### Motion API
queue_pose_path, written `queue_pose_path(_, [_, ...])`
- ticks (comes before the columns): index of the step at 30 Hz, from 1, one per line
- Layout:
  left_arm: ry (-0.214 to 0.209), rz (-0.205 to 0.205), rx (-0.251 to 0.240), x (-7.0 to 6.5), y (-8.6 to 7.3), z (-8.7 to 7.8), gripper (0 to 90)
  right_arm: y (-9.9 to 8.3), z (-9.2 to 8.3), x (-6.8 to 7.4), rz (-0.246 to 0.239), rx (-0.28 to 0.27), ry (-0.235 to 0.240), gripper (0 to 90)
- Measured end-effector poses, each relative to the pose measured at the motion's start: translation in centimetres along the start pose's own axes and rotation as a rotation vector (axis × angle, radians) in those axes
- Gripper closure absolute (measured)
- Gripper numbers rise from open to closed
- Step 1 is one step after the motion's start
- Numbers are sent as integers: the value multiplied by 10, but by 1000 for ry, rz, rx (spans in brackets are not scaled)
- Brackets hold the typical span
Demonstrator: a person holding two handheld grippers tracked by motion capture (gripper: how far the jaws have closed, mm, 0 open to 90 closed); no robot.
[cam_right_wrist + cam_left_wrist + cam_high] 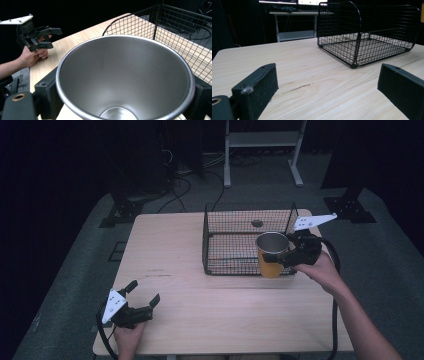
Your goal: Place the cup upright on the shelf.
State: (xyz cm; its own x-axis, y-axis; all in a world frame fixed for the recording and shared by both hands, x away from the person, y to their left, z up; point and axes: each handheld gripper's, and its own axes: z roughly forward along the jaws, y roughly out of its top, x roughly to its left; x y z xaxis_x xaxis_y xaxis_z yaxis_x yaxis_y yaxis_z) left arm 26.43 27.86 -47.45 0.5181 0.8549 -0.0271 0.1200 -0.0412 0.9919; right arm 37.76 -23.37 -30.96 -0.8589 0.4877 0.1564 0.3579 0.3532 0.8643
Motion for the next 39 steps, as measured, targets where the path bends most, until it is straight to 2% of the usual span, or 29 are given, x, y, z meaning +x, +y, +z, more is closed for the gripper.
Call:
queue_pose_path(7, [-3,-5,-3,1,0,0,24,9,8,-11,3,14,1,110])
queue_pose_path(13, [-5,-6,-4,1,0,0,23,21,17,-19,-14,35,2,110])
queue_pose_path(15, [-6,-7,-4,1,0,0,23,30,22,-23,-16,40,2,110])
queue_pose_path(20, [-7,-8,-6,1,0,-1,23,39,29,-28,-18,46,2,110])
queue_pose_path(26, [-9,-9,-9,1,0,-1,23,50,49,-42,-12,78,0,110])
queue_pose_path(32, [-9,-11,-11,2,0,-1,23,52,63,-50,-6,91,-4,110])
queue_pose_path(39, [-11,-13,-13,2,0,-1,23,52,89,-67,21,107,-23,109])
